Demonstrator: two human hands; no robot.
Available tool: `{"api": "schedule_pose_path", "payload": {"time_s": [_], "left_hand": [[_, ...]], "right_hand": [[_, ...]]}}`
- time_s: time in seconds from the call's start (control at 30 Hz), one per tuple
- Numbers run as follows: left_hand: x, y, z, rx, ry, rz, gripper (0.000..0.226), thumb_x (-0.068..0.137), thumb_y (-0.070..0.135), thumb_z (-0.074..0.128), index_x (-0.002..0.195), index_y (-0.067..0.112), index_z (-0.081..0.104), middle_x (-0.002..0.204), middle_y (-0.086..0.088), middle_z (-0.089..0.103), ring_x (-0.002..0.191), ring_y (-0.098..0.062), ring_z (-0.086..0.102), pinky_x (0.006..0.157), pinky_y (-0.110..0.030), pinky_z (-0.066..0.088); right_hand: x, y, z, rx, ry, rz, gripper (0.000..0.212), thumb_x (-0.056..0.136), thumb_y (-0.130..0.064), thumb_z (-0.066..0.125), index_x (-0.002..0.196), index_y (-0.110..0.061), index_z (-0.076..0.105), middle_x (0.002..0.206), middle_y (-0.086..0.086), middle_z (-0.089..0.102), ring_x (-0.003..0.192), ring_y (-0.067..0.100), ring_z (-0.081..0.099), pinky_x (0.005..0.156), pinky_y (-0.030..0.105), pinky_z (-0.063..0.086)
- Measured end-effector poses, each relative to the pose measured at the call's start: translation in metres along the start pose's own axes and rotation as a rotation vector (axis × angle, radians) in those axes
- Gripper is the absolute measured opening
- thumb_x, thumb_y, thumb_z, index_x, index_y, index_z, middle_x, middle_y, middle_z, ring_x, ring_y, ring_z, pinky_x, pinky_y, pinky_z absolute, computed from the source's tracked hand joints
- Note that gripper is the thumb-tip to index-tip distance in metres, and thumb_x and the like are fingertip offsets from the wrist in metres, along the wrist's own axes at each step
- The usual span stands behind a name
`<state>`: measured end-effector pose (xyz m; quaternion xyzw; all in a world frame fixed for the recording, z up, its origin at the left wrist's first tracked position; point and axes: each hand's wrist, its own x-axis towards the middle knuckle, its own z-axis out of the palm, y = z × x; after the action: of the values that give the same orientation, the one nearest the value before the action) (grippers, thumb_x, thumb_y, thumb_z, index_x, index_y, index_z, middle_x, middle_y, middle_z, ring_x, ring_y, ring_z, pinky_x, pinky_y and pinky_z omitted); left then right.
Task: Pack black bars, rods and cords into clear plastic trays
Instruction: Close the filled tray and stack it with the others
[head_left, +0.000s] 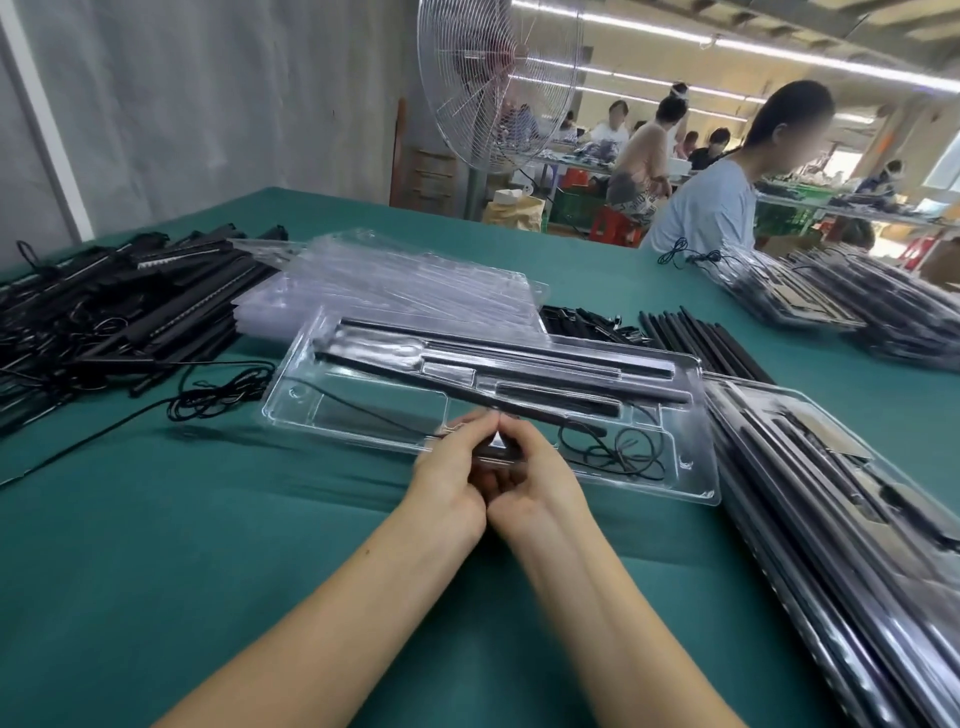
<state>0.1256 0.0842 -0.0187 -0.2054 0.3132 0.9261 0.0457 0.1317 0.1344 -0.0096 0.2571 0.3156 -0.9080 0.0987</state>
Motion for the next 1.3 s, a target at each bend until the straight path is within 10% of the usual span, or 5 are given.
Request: {"api": "schedule_pose_path", "payload": {"time_s": [0.13,0.3,0.73,0.97,1.3], "left_hand": [[0.0010,-0.0007,-0.0031,0.022,0.028,-0.021,0.011,0.082,0.007,0.067,0.080,0.011,0.057,0.075,-0.006,0.058,0.065,-0.019,0.056,0.068,-0.028,0.046],[0.0002,0.0000,-0.0043,0.040,0.004,-0.054,0.014,0.084,0.008,0.065,0.072,0.010,0.056,0.057,-0.002,0.057,0.041,-0.013,0.056,0.036,-0.014,0.039],[-0.0015,-0.0039,0.0025,-0.075,-0.095,-0.020,0.020,0.085,-0.002,0.059,0.071,0.012,0.056,0.053,-0.004,0.065,0.045,-0.017,0.064,0.040,-0.024,0.051],[0.0023,-0.0080,0.0011,-0.061,-0.064,0.002,0.022,0.083,-0.001,0.062,0.070,0.016,0.056,0.068,-0.004,0.064,0.068,-0.020,0.063,0.081,-0.038,0.051],[0.0002,-0.0053,0.0018,-0.006,-0.013,-0.006,0.019,0.084,0.003,0.062,0.075,0.017,0.054,0.074,-0.003,0.057,0.065,-0.016,0.056,0.045,-0.017,0.046]], "right_hand": [[-0.0023,0.0013,0.0006,-0.012,0.083,-0.081,0.016,0.076,0.000,0.068,0.088,-0.005,0.059,0.072,0.012,0.059,0.053,0.022,0.055,0.034,0.015,0.040],[-0.0044,0.0029,-0.0012,-0.070,0.109,-0.144,0.013,0.073,0.001,0.068,0.081,-0.006,0.060,0.064,0.008,0.057,0.044,0.019,0.052,0.033,0.013,0.036],[-0.0050,0.0049,-0.0032,0.116,-0.079,-0.189,0.012,0.079,0.001,0.067,0.073,-0.006,0.060,0.059,0.010,0.066,0.047,0.019,0.064,0.042,0.021,0.049],[-0.0012,0.0032,-0.0030,0.065,0.010,-0.188,0.011,0.077,0.001,0.069,0.077,-0.006,0.061,0.074,0.012,0.063,0.056,0.021,0.060,0.041,0.019,0.047],[0.0025,0.0035,-0.0056,0.010,0.006,-0.148,0.009,0.079,-0.003,0.066,0.085,-0.006,0.062,0.076,0.011,0.065,0.055,0.018,0.060,0.040,0.017,0.041]]}}
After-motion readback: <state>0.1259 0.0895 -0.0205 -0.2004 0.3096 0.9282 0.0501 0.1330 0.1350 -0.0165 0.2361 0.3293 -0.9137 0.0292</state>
